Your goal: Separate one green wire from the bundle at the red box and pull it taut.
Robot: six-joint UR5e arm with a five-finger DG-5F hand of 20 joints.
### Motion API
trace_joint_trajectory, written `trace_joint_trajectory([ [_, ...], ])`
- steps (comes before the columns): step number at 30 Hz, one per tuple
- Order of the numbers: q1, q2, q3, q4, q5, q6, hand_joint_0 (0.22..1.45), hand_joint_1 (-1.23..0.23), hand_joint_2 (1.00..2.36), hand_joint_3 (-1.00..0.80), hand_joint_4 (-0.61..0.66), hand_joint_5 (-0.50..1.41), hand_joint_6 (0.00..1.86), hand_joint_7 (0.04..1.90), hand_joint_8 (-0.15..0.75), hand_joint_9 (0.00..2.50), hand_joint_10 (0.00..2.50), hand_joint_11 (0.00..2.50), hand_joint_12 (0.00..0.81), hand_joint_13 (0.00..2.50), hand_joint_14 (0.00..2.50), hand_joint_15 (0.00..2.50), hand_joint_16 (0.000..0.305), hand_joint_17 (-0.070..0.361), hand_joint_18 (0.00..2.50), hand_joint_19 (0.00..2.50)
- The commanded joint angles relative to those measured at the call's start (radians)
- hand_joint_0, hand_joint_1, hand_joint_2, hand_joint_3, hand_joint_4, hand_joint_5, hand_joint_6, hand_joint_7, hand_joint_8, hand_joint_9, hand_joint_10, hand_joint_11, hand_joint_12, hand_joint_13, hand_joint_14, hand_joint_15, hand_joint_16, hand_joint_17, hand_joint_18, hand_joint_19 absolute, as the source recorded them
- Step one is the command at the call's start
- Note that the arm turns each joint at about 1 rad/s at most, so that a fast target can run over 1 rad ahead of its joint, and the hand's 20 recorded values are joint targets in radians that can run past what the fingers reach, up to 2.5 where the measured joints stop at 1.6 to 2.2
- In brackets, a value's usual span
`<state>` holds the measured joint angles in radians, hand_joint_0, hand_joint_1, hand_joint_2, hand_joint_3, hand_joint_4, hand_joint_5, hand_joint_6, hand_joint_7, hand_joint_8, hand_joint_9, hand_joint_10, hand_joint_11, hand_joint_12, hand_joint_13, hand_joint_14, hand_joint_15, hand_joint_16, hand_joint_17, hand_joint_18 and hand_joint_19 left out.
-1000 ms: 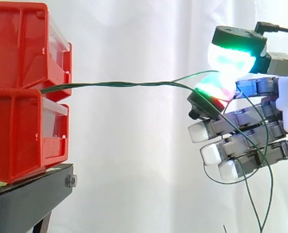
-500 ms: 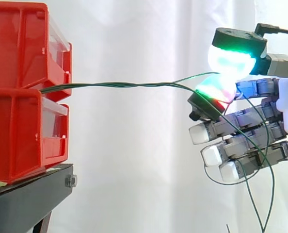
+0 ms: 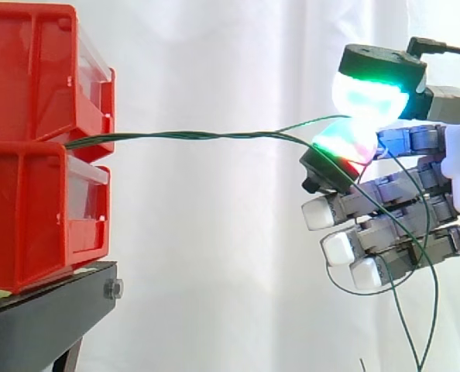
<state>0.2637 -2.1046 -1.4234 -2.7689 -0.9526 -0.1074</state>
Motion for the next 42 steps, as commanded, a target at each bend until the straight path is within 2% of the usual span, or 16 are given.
trace_joint_trajectory([
  [1,0.000,0.000,0.000,0.000,0.000,0.000,0.63,-0.75,1.02,-0.07,-0.06,-0.16,0.91,1.11,0.247,0.79,0.02,0.48,0.356,0.78,0.02,0.49,0.049,0.110,0.65,0.50],
  [16,0.000,0.000,0.000,0.000,0.000,0.000,0.62,-0.75,1.02,-0.06,-0.06,-0.16,0.91,1.11,0.247,0.78,0.02,0.48,0.358,0.77,0.02,0.47,0.049,0.110,0.66,0.50],
  [23,0.000,0.002,0.000,0.000,0.000,0.000,0.63,-0.75,1.02,-0.07,-0.06,-0.16,0.91,1.11,0.247,0.80,0.02,0.49,0.364,0.69,0.02,0.43,0.048,0.108,0.60,0.45],
  [25,0.000,0.000,0.000,0.000,0.000,0.000,0.63,-0.75,1.02,-0.07,-0.07,-0.16,0.91,1.11,0.244,0.79,0.02,0.47,0.364,0.66,0.01,0.40,0.048,0.108,0.58,0.44],
  [32,0.000,0.000,0.000,0.000,0.000,0.000,0.63,-0.75,1.02,-0.07,-0.07,-0.16,0.91,1.12,0.225,0.55,0.01,0.17,0.352,0.55,0.01,0.26,0.047,0.106,0.53,0.38],
  [42,0.000,0.002,0.000,0.000,0.000,0.000,0.62,-0.75,1.02,-0.07,-0.07,-0.16,0.91,1.13,0.231,0.57,0.01,0.21,0.354,0.55,0.01,0.28,0.047,0.106,0.51,0.38],
])
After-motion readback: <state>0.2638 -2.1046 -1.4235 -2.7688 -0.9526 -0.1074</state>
